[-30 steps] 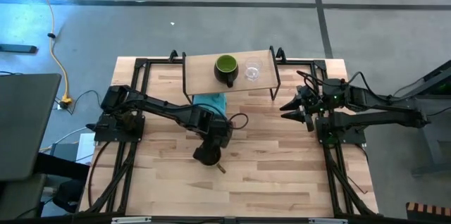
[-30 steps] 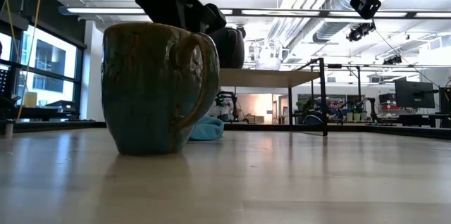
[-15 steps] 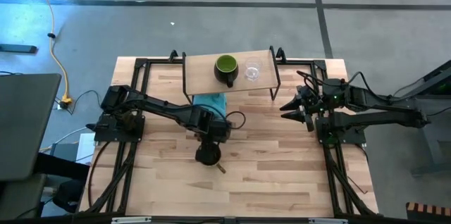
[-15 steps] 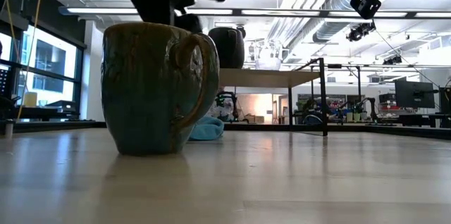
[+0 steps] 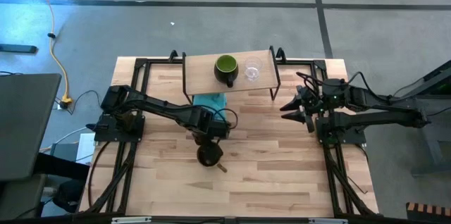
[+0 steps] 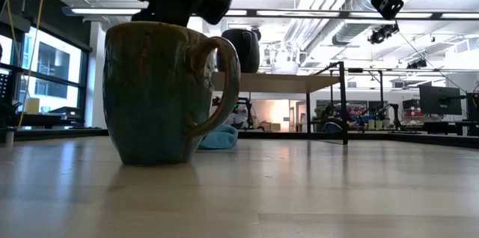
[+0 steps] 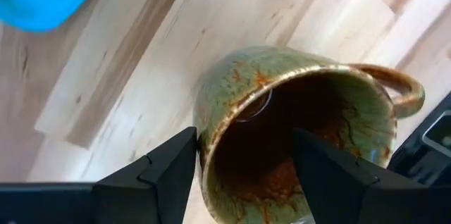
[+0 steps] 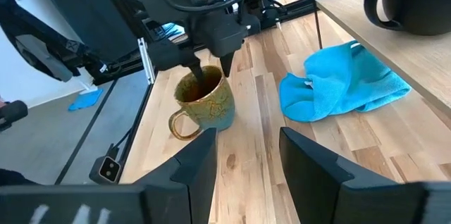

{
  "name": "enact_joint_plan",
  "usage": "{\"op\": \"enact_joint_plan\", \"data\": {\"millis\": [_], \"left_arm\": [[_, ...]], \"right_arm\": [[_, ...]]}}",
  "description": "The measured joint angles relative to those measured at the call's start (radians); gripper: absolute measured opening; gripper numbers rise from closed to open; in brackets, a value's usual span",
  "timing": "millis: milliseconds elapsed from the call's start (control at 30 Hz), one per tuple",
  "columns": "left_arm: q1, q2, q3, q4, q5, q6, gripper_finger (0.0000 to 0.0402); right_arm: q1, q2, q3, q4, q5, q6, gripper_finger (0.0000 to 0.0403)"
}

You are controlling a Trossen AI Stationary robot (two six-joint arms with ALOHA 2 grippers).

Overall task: Stack small to large cups/mugs on shelf
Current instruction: Put the green mug on the shelf

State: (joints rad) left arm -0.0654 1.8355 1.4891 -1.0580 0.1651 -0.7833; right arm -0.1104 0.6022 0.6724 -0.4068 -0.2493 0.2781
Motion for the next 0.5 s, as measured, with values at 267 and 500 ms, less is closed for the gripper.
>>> {"op": "enact_joint_plan", "data": {"millis": [267,500], "left_arm": [[0.000,0.000,0.000,-0.101,0.008,-0.219,0.0216],[-0.001,0.000,0.000,-0.122,0.057,-0.343,0.0216]], "right_arm": [[0.000,0.000,0.000,-0.005,-0.035,-0.023,0.0144],[0.000,0.000,0.000,-0.019,-0.042,-0.036,0.0144]]}}
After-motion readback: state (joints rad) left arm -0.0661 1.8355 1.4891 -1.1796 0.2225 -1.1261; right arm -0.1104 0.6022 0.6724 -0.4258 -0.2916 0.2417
